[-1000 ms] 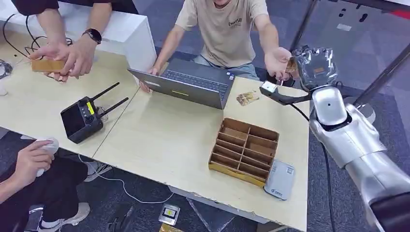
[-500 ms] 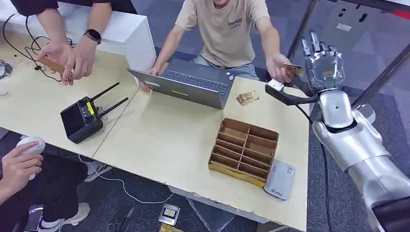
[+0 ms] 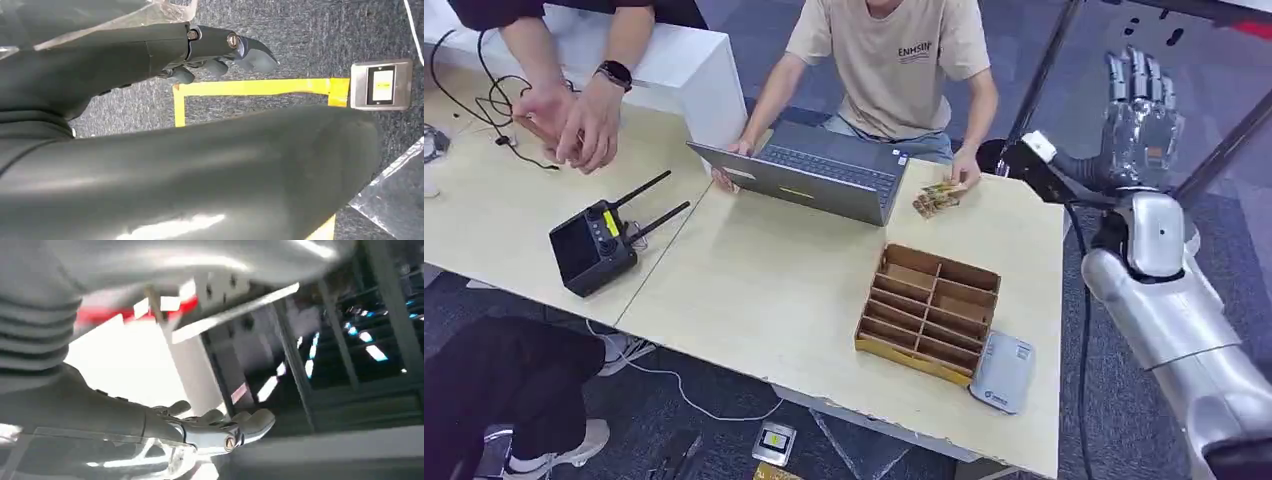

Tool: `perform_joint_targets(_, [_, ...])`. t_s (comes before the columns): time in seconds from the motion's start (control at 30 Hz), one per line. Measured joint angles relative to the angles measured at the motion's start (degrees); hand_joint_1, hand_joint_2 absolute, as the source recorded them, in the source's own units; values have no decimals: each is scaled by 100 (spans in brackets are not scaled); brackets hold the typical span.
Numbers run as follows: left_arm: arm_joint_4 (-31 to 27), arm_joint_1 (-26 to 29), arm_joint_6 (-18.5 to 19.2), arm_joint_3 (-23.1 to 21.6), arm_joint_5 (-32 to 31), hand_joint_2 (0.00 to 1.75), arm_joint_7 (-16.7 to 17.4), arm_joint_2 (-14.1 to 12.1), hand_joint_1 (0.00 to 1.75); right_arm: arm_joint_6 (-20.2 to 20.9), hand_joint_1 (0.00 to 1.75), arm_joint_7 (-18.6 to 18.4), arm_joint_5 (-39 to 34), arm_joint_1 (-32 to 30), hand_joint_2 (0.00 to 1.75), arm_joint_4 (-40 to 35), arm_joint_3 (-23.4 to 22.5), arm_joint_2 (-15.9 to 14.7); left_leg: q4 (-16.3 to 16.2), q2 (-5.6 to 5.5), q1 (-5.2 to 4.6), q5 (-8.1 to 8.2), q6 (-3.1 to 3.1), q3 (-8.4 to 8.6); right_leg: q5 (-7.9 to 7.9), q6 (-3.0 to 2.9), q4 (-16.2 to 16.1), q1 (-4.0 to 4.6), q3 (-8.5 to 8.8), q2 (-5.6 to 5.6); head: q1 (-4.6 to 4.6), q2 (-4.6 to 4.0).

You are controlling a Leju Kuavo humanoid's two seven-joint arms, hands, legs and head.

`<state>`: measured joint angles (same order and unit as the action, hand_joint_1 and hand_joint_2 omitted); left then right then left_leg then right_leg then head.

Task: Pass the card to the sensor for recognition and then transmit it.

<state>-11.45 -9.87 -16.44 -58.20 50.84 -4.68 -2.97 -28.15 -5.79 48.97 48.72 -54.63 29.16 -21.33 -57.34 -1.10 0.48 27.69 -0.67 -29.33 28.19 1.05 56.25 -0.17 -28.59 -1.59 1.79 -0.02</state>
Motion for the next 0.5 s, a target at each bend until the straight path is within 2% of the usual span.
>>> perform_joint_targets(0.3, [0, 138, -57, 2, 160, 0, -201, -2, 0, 278, 0, 291, -1744, -1195, 0, -2039, -591, 90, 1, -1, 3, 0, 0, -1, 1, -1, 0, 3, 0, -1, 0, 0])
perform_joint_targets(0.33, [0, 163, -61, 2, 182, 0, -221, -2, 0, 302, 0, 346, -1949, -1323, 175, -2271, -639, 112, 1, -1, 3, 1, 0, 0, 3, -2, 0, 3, -1, -1, 2, 0])
perform_joint_targets(0.5, [2, 266, -120, 30, 306, 0, -302, -4, 0, 511, 0, 730, -3100, -2142, 175, -3480, -874, 219, 2, -1, 3, 1, 1, 0, 3, -2, -1, 3, -1, -1, 0, 0])
